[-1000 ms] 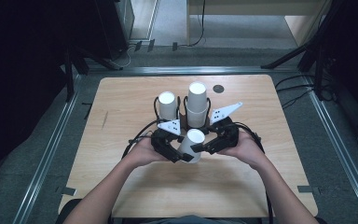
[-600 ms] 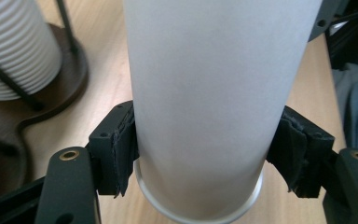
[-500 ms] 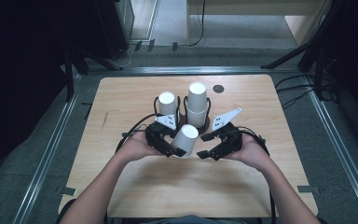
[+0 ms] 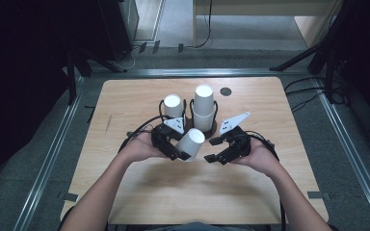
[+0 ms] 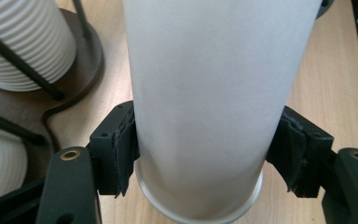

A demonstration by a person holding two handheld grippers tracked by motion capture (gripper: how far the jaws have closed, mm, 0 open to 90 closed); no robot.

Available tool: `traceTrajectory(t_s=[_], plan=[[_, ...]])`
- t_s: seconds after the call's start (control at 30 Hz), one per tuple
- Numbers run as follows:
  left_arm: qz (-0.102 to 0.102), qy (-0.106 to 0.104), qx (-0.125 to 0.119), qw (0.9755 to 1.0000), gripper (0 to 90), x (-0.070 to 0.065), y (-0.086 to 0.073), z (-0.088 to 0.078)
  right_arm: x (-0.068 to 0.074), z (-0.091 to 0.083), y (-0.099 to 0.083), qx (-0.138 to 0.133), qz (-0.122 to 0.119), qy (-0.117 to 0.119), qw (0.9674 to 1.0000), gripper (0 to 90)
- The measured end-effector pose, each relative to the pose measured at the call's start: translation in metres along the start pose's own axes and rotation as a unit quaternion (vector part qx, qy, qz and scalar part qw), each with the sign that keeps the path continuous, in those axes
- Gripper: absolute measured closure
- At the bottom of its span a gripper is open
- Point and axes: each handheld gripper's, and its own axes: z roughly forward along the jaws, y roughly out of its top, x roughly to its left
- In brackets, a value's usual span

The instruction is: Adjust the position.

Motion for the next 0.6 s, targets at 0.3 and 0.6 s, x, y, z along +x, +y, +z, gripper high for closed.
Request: traceTrajectory(t_s=[0.3,0.6], plan=[[0.027,0.000,0.046,0.9986,30.7,-0.008,0.009,0.011,0.002,0.001,0.002,-0.006,-0.014,0.002,0.9999,28.0],[0.048,-0.014,0.069,0.9963,30.4,-0.015,0.012,0.023,0.005,0.008,0.007,-0.002,-0.028,0.016,0.9995,27.9]])
